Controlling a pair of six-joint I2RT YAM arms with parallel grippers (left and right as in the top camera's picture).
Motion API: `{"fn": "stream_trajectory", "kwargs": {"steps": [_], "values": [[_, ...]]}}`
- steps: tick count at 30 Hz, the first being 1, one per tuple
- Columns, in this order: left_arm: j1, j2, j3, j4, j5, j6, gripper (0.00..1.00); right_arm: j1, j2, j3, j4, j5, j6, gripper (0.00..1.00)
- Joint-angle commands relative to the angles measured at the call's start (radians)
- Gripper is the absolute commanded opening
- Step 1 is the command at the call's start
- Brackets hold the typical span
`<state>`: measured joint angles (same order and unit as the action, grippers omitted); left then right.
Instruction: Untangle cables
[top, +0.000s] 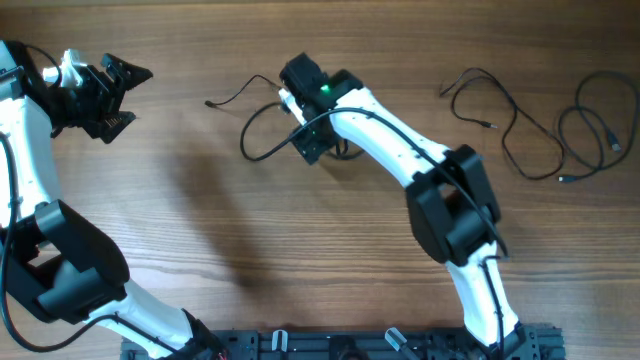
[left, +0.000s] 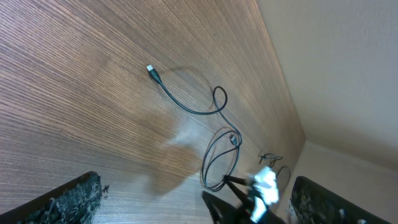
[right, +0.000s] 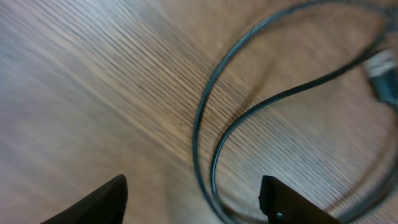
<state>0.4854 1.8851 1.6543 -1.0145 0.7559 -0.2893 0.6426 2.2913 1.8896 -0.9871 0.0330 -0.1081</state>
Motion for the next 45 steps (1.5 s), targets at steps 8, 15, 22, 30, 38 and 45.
{"fn": "stream_trajectory", "kwargs": {"steps": [8, 15, 22, 30, 38, 45], "values": [[0.001, -0.002, -0.003, 0.0, 0.0, 0.021, 1.0, -0.014, 0.045, -0.055, -0.047, 0.038, -0.214, 0.51], [0.001, -0.002, -0.003, 0.0, 0.0, 0.021, 1.0, -0.032, 0.045, -0.153, -0.016, 0.037, -0.214, 0.36], [0.001, -0.002, -0.003, 0.0, 0.0, 0.021, 1.0, -0.034, 0.042, -0.181, -0.008, -0.058, -0.209, 0.04], [0.001, -0.002, -0.003, 0.0, 0.0, 0.021, 1.0, -0.034, 0.027, -0.019, -0.089, -0.407, -0.206, 0.04], [0.001, -0.002, -0.003, 0.0, 0.0, 0.021, 1.0, -0.034, 0.022, 0.036, 0.034, -0.577, -0.101, 0.33], [0.001, -0.002, -0.003, 0.0, 0.0, 0.021, 1.0, -0.034, 0.021, 0.085, 0.072, -0.549, -0.098, 1.0]]}}
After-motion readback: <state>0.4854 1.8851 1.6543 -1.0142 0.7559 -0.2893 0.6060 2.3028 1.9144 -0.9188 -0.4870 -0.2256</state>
